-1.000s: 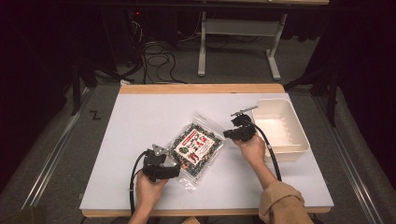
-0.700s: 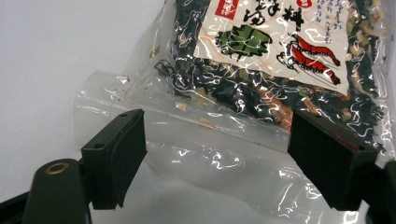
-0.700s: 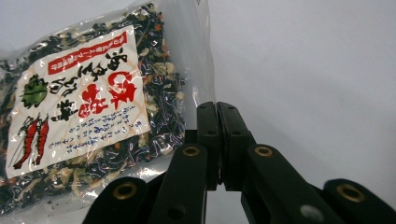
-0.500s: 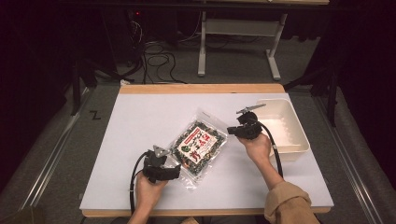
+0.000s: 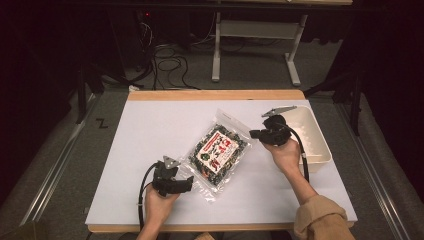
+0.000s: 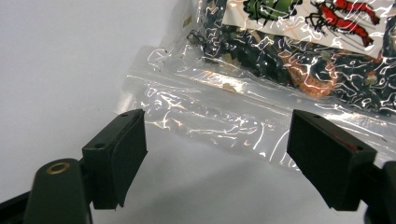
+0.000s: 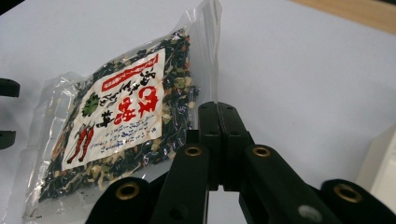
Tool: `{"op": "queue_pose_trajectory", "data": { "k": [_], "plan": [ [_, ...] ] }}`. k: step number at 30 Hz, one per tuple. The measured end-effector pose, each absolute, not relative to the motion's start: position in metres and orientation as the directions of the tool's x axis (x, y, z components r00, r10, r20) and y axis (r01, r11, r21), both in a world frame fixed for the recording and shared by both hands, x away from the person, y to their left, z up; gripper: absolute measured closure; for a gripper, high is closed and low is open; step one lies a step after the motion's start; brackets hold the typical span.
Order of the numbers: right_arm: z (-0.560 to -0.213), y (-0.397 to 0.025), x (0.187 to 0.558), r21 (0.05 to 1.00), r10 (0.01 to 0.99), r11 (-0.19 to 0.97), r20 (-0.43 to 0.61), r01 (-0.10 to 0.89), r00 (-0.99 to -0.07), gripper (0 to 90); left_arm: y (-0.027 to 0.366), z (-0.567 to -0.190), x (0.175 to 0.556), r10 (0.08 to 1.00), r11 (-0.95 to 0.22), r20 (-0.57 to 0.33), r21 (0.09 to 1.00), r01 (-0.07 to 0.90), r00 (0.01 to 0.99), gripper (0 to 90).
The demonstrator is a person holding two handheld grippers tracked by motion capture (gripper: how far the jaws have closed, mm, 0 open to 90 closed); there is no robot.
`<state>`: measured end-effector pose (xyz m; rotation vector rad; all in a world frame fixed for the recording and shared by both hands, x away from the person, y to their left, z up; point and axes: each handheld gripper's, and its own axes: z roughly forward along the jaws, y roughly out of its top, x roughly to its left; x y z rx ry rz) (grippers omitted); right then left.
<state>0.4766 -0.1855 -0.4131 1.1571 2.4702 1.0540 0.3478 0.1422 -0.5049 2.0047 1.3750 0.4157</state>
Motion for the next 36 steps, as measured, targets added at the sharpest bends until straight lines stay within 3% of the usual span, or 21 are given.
{"op": "queue_pose_trajectory", "data": {
  "k": [36],
  "plan": [
    [-0.308, -0.178, 0.436, 0.769, 0.649, 0.537, -0.113, 0.347, -0.752, 90.0, 0.14, -0.505, 0.345, 0.903, -0.242, -0.102, 0.681, 0.691, 0.417, 22.3]
  ]
}}
